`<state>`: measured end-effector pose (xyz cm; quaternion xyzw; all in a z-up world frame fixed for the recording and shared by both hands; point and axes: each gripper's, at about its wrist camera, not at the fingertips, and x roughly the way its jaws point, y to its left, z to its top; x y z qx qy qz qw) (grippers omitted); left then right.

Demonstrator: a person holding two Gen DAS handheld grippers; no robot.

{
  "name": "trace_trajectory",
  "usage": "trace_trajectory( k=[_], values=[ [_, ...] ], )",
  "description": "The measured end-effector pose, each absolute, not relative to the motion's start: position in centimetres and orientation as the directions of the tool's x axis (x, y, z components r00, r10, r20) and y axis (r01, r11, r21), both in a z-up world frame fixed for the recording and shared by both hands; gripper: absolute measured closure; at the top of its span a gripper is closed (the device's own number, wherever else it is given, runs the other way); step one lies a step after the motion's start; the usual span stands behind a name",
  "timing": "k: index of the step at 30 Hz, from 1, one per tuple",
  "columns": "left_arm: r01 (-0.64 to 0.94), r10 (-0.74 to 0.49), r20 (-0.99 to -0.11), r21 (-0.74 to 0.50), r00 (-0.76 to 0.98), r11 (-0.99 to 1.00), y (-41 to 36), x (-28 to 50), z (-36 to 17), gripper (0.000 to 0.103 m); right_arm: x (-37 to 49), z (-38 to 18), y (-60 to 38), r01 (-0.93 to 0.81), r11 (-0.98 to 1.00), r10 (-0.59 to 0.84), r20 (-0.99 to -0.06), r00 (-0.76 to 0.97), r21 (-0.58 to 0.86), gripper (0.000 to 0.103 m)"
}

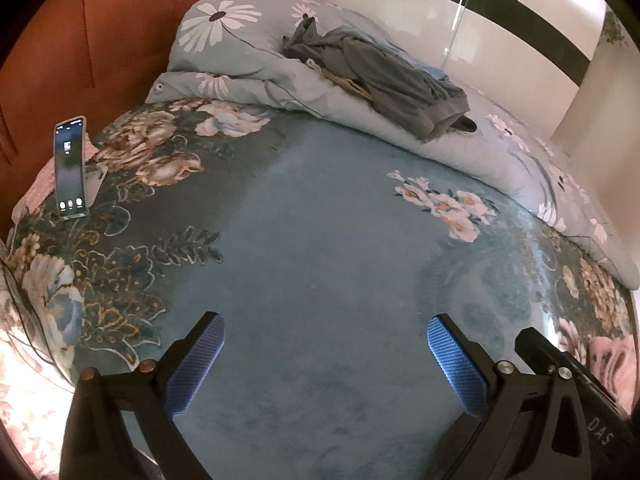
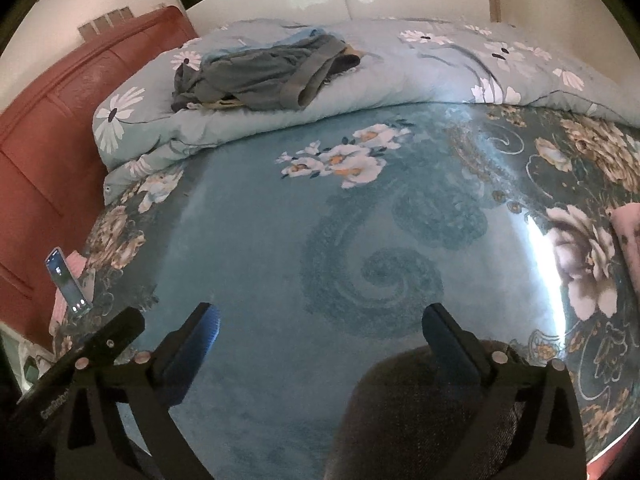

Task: Fold clothes
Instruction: 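Move both tools toward the clothes pile on the duvet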

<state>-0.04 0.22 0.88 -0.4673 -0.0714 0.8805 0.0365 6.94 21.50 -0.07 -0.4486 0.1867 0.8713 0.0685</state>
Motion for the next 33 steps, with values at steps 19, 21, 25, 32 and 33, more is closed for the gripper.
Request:
trace_trajectory(
  k=[19, 21, 25, 32, 33],
  values=[
    [-0.003, 0.053, -0.753, -0.067, -0.656, -0.998, 0.9, 2.3, 4.4, 0.000, 8.7, 3.5, 21.6, -0.217, -0.922, -0.069, -0.689, -0.721, 0.320, 0.000],
    [0.008, 0.052, -0.746, -0.077, -0.664, -0.997, 0.6, 2.4, 4.8, 0.000, 8.8, 4.3, 21.4, -0.203, -0.927, -0.066, -0.673, -0.737, 0.314, 0.000],
    [0.023, 0.060, -0.729, -0.103, -0.682, -0.994, -0.4, 2.6, 5.4, 0.000, 9.2, 5.7, 21.9, -0.211, -0.913, -0.056, -0.622, -0.781, 0.348, 0.000],
    [0.058, 0.053, -0.673, -0.141, -0.737, -0.988, -2.0, 2.7, 5.9, 0.000, 9.8, 9.0, 22.5, -0.216, -0.921, 0.034, -0.485, -0.874, 0.323, 0.000],
    [0.063, 0.057, -0.663, -0.155, -0.746, -0.986, -2.3, 2.8, 5.9, 0.000, 9.9, 9.4, 22.5, -0.220, -0.923, 0.051, -0.467, -0.883, 0.316, 0.000]
  ],
)
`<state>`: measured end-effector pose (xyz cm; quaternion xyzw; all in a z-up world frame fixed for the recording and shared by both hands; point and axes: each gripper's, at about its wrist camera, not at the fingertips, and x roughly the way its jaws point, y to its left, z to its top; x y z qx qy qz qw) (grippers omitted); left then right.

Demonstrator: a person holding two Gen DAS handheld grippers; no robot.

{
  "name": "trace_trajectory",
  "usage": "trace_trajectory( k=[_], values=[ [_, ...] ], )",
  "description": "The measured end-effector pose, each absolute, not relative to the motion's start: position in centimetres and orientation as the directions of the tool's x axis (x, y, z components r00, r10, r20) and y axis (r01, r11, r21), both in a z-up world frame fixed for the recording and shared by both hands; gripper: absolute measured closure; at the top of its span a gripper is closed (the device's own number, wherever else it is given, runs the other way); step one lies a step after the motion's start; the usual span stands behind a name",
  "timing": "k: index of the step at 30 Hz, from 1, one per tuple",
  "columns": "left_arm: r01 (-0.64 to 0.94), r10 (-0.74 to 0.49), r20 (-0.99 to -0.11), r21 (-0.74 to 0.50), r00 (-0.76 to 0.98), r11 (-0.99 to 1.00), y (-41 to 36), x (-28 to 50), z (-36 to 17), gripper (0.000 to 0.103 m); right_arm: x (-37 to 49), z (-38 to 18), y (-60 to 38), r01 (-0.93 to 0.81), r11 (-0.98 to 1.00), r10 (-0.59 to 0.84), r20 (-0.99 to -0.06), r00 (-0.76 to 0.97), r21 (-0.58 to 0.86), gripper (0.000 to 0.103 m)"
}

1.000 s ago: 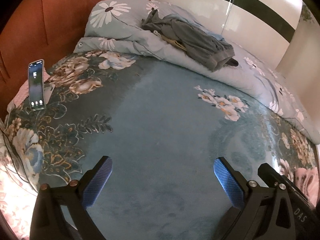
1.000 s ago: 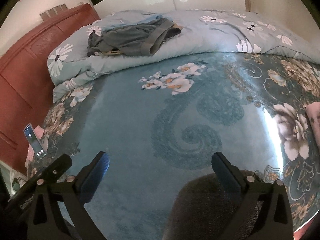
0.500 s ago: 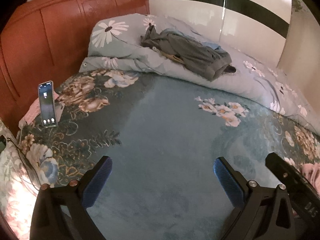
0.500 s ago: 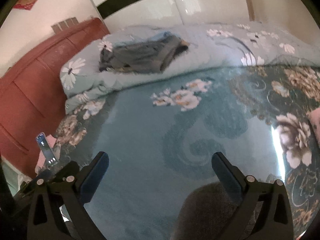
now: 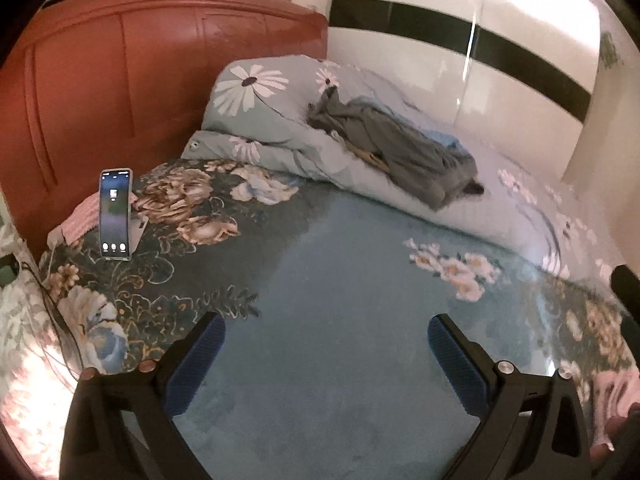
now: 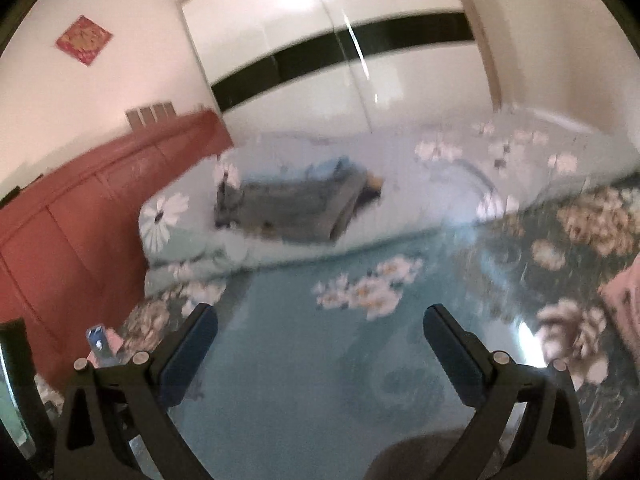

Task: Fold clothes
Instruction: 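Move both tools toward the clothes pile on the duvet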

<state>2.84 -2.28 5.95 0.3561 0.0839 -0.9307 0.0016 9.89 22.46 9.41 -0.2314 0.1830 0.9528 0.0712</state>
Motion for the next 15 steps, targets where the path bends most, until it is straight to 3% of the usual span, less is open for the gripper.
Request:
trace_trajectory(
  k=[10, 15],
  values=[
    [0.069, 0.062, -0.623, -0.184, -0.780, -0.981, -3.3, 2.9, 5.9, 0.000, 8.9, 10.1, 22.5, -0.151, -0.910, -0.037, -0.438, -0.898, 0.387, 0.000],
    [0.051, 0.071, -0.587, -0.189, -0.806, -0.981, -3.3, 3.1, 6.4, 0.000, 9.5, 11.9, 22.0, -0.164, -0.925, 0.024, -0.380, -0.925, 0.342, 0.000]
  ],
)
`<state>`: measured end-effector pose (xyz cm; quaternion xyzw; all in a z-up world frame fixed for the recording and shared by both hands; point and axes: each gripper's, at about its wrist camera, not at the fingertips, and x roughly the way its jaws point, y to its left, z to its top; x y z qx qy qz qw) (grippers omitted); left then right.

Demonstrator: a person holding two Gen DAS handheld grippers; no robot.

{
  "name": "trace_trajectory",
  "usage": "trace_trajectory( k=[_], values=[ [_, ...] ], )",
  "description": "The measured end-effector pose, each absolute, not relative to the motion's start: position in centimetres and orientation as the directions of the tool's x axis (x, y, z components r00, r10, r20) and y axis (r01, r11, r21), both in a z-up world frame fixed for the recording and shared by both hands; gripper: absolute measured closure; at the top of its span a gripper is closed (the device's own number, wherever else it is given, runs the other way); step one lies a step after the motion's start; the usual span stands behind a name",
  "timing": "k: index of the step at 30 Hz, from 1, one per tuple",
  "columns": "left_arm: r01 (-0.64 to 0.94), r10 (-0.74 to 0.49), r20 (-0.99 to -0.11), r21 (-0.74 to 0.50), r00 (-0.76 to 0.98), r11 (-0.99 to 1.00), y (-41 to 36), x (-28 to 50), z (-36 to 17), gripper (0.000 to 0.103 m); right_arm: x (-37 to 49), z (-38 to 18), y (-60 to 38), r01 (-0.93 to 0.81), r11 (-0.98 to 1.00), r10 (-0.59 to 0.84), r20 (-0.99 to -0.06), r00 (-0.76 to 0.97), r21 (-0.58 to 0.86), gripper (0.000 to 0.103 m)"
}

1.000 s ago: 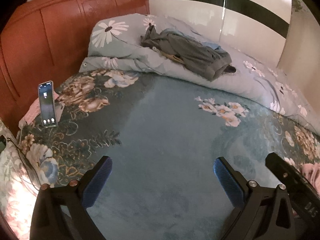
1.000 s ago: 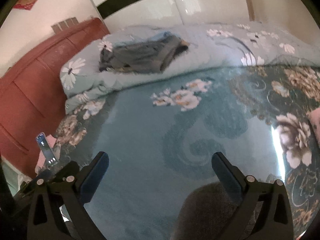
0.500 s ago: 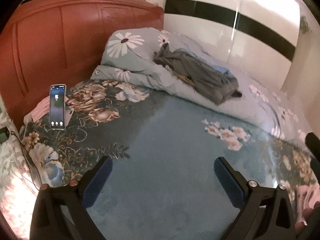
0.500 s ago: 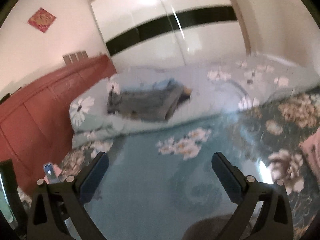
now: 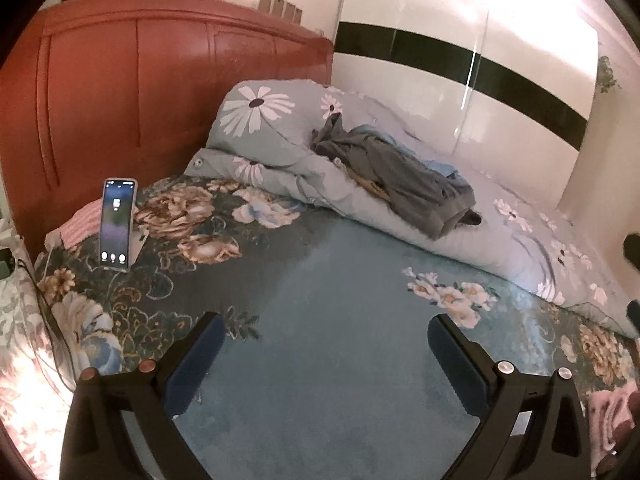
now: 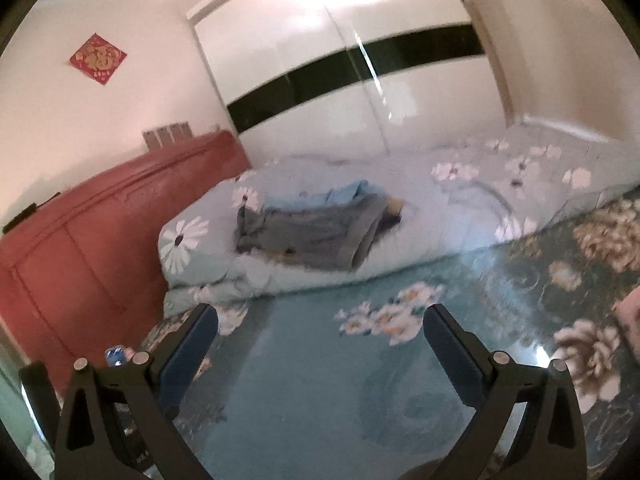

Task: Fold clothes
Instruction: 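Move both tools toward the clothes pile on the duvet, then close the right gripper on the grey knit garment in the pile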

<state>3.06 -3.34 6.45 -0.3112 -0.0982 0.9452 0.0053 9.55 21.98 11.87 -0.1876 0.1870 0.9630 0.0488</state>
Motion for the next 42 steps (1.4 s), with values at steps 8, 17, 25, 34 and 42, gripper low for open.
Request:
trace_trajectory(
  k=[8, 17, 25, 34, 42],
  values=[
    [0.048, 0.055, -0.570, -0.164, -0.819, -0.985, -3.5, 2.6, 6.9, 0.000, 8.4, 13.4, 21.0, -0.182, -0.953, 0.077, -0.385, -0.920, 0.244, 0.000],
    [0.023, 0.281, -0.656, -0.415, -0.701, -0.909, -6.4, -0.5, 3.7, 0.000, 3.2, 9.5, 21.3, -0.147, -0.946, -0.052, -0.583, -0.810, 0.289, 0.000],
    [0.126, 0.414, -0.627, -0.636, -0.660, -0.762, -10.7, -4.4, -0.7, 0.000, -4.4, 4.3, 21.9, -0.123, -0.927, -0.212, -0.764, -0.609, 0.355, 0.000],
    [0.102, 0.252, -0.670, -0.441, -0.698, -0.892, -11.2, -9.6, -3.3, 0.000, -18.4, 4.8, 19.8, 0.007, -0.972, -0.192, -0.785, -0.588, 0.233, 0.000],
    [0.138, 0.173, -0.748, -0.334, -0.641, -0.932, -11.3, -13.5, -7.1, 0.000, -35.1, 3.5, 19.3, 0.024, -0.999, 0.009, -0.796, -0.605, -0.030, 0.000]
  ],
)
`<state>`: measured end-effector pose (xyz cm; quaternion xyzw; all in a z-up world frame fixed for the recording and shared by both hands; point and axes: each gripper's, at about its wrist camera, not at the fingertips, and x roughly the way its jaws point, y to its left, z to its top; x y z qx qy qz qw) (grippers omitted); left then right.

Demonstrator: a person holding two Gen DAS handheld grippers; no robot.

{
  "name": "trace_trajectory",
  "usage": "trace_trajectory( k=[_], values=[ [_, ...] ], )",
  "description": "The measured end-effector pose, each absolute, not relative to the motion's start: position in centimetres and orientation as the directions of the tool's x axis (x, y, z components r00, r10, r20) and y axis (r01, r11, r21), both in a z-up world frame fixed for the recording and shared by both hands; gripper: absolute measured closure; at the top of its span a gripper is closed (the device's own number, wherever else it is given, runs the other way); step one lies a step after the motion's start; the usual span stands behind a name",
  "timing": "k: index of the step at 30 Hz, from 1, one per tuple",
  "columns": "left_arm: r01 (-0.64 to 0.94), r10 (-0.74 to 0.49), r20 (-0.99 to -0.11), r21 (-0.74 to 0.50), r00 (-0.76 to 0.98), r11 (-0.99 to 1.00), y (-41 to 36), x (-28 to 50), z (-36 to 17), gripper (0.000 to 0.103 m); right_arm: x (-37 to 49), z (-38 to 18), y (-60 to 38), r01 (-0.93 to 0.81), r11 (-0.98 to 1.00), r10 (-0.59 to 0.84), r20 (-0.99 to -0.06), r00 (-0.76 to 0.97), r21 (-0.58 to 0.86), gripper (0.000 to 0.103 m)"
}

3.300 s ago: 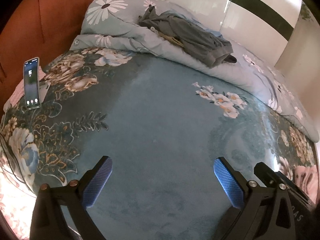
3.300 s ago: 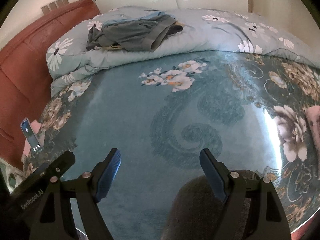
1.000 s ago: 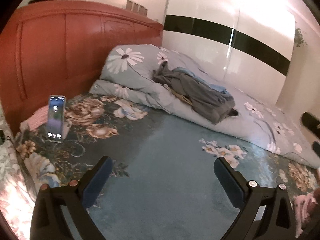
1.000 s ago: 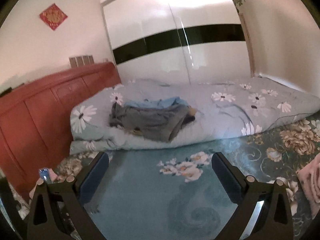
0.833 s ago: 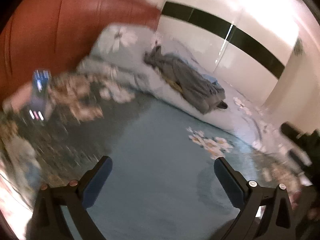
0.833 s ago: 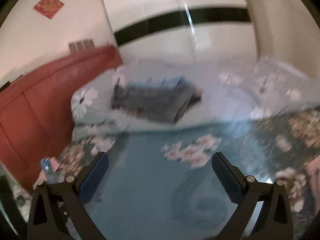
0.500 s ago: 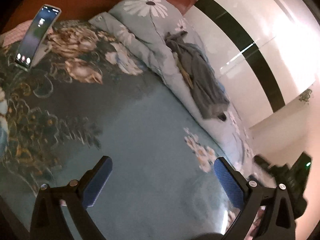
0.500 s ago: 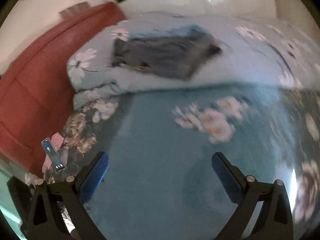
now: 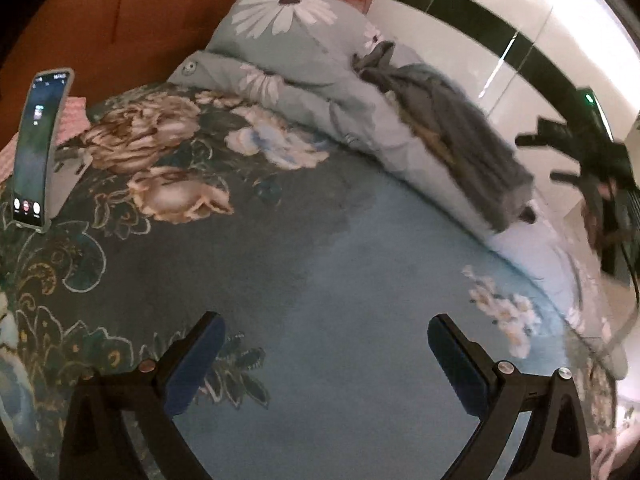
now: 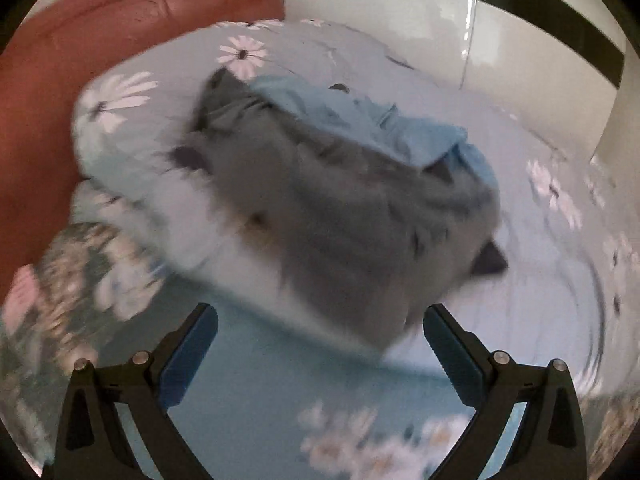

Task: Fold clothes
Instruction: 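Close the right gripper on the grey knit garment in the pile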

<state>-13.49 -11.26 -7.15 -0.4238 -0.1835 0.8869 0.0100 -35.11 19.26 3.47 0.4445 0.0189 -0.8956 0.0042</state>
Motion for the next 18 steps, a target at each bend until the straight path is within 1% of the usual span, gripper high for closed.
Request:
trace_trajectory(
  k=[2, 4, 6, 8, 10, 12, 13, 15, 18],
  values=[
    [0.163, 0.152, -0.760, -0.322, -0.631, -0.932, -11.4, -14.1, -8.2, 0.000, -38.7, 2.6, 19.2, -0.003, -0.998, 0.050, -0.794, -0.606, -0.061, 0.001],
    [0.185, 0.136, -0.774, -0.312, -0.619, -0.932, -11.7, -14.4, -9.0, 0.000, -40.8, 2.2, 18.6, -0.003, -0.993, 0.093, -0.782, -0.616, -0.115, 0.006],
    [0.203, 0.131, -0.787, -0.311, -0.602, -0.928, -12.0, -14.6, -9.8, 0.000, -42.9, 1.8, 17.8, 0.002, -0.985, 0.133, -0.771, -0.622, -0.172, 0.025],
    [0.225, 0.148, -0.800, -0.333, -0.581, -0.916, -12.4, -14.8, -10.7, 0.000, -44.3, 1.3, 17.2, 0.010, -0.978, 0.159, -0.773, -0.615, -0.209, 0.026],
    [0.241, 0.153, -0.804, -0.346, -0.575, -0.907, -12.7, -14.7, -10.9, 0.000, -45.3, 0.7, 16.9, 0.007, -0.977, 0.166, -0.781, -0.602, -0.213, 0.037],
    [0.247, 0.156, -0.804, -0.352, -0.573, -0.903, -12.9, -14.5, -10.8, 0.000, -45.5, 0.2, 17.4, -0.030, -0.986, 0.150, -0.804, -0.575, -0.163, 0.059],
    [0.246, 0.159, -0.805, -0.353, -0.572, -0.903, -12.9, -14.4, -10.7, 0.000, -45.1, 0.2, 17.7, -0.039, -0.990, 0.135, -0.813, -0.567, -0.137, 0.065],
    [0.236, 0.173, -0.799, -0.365, -0.575, -0.900, -12.8, -14.3, -10.1, 0.000, -44.3, 0.3, 18.3, -0.054, -0.995, 0.100, -0.828, -0.552, -0.084, 0.088],
    [0.220, 0.205, -0.789, -0.393, -0.579, -0.893, -12.7, -14.0, -9.1, 0.000, -41.9, 1.4, 18.5, 0.014, -1.000, -0.019, -0.849, -0.528, 0.014, 0.095]
  ],
)
